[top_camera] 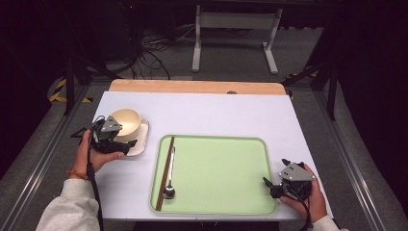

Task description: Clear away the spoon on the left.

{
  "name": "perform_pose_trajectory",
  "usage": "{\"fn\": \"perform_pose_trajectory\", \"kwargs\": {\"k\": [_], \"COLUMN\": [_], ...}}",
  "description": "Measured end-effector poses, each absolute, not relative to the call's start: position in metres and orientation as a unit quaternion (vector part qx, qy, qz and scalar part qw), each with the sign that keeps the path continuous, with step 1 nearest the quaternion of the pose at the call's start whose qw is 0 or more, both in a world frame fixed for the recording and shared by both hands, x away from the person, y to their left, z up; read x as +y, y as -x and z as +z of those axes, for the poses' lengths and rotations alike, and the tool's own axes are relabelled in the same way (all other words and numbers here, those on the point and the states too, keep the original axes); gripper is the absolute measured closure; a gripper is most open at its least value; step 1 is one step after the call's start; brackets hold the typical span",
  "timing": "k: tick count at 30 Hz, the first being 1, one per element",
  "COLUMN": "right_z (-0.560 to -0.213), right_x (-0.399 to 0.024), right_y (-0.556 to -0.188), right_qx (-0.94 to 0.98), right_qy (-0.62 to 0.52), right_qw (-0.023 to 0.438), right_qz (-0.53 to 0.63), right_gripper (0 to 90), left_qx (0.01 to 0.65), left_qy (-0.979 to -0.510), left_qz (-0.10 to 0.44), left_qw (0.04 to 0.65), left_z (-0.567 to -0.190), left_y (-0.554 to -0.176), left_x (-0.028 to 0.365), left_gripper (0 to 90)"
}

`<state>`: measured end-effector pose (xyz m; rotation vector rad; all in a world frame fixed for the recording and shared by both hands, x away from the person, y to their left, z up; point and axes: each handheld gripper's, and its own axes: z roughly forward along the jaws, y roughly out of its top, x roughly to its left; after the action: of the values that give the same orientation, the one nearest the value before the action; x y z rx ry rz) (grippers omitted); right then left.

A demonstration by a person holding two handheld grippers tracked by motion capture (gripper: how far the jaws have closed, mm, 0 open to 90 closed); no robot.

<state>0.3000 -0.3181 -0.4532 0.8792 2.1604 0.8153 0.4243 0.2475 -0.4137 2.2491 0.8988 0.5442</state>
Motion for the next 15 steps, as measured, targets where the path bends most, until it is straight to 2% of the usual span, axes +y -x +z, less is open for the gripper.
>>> {"fn": "perform_pose_trajectory", "kwargs": {"k": [2,7,11,12,15], "right_z": [-0.453,-0.454,-0.456,-0.456,-0.456], "right_x": [-0.319,-0.319,-0.319,-0.320,-0.320], "right_y": [-0.299,-0.299,-0.299,-0.299,-0.299], "right_qx": [0.824,0.825,0.826,0.826,0.825], "right_qy": [-0.337,-0.339,-0.342,-0.341,-0.342], "right_qw": [0.332,0.328,0.326,0.327,0.327], "right_qz": [0.311,0.310,0.308,0.308,0.309], "right_gripper": [11.1,11.1,11.1,11.1,11.2], "left_qx": [0.339,0.333,0.336,0.336,0.332], "left_qy": [-0.864,-0.876,-0.883,-0.883,-0.888], "left_qz": [0.201,0.196,0.194,0.197,0.206], "left_qw": [0.314,0.288,0.265,0.262,0.243], "left_z": [-0.416,-0.424,-0.431,-0.431,-0.433], "left_y": [-0.428,-0.437,-0.443,-0.443,-0.445], "left_x": [0.245,0.239,0.236,0.236,0.234], "left_gripper": [19.8,26.4,34.8,39.8,44.7]}}
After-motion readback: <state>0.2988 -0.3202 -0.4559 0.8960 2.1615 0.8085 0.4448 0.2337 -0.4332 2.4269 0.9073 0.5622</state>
